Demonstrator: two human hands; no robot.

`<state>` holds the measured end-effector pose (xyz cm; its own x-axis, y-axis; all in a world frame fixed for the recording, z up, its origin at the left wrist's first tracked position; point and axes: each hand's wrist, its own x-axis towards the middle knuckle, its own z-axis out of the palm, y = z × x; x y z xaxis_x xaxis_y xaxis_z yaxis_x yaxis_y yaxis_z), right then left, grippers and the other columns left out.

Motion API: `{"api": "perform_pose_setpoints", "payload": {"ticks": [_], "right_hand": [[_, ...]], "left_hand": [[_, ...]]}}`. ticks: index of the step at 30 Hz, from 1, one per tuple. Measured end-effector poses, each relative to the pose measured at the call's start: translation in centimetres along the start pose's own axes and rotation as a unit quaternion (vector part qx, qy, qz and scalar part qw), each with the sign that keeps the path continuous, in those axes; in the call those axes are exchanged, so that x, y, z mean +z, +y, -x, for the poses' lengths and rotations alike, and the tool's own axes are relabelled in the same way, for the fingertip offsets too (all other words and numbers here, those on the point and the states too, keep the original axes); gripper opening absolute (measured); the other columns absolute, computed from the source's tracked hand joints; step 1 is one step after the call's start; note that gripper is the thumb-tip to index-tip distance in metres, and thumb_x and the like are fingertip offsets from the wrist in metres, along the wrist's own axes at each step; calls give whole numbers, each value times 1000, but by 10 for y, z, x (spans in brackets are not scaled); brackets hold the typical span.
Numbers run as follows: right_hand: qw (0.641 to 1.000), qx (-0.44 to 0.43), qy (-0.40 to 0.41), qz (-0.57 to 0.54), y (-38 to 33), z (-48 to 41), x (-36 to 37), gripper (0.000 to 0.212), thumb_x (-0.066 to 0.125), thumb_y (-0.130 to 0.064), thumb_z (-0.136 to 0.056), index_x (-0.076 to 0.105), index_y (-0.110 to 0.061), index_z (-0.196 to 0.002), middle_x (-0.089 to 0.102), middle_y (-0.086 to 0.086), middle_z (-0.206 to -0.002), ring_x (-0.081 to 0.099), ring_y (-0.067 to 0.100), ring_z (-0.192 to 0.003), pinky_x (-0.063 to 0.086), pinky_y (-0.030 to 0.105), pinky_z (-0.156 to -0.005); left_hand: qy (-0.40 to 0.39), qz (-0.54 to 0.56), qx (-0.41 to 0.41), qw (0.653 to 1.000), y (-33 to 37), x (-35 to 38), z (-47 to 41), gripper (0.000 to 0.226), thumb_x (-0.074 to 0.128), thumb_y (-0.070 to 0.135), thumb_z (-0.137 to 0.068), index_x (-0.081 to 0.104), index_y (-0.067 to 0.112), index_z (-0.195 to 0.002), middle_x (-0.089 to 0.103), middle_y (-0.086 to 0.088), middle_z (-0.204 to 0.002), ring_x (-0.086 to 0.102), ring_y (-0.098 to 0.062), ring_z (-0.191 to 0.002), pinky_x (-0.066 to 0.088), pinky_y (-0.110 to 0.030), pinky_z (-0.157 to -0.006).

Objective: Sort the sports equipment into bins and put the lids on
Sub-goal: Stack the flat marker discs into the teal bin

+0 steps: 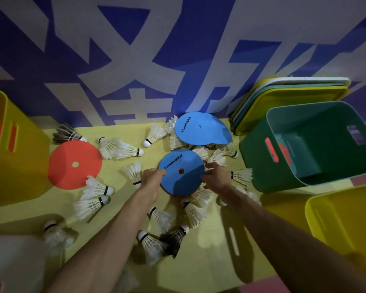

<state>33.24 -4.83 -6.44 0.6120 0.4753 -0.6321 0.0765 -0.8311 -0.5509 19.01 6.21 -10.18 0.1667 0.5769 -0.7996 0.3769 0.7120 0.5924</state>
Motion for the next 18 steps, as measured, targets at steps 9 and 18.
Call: {"api": "perform_pose_setpoints", "payload": {"ticks": [9,18], "right_hand": [[993,40,-36,-105,-18,10,-3,28,46,9,-90,60,6,-114,61,18,-108,60,33,-98,56,40,-73],[982,-38,-57,-175,-37,33,-35,6,62,-1,-88,59,-5,-90,65,13,-86,65,22,-75,59,32,-61]], "left_hand": [[6,15,78,997,1,-11,8,9,68,13,-85,66,7,-91,70,-13,-96,67,-30,-88,56,-42,-73],[44,33,179,982,11,-29,50,29,78,10,-76,62,8,-100,71,-2,-87,67,-16,-82,57,-35,-72]]}}
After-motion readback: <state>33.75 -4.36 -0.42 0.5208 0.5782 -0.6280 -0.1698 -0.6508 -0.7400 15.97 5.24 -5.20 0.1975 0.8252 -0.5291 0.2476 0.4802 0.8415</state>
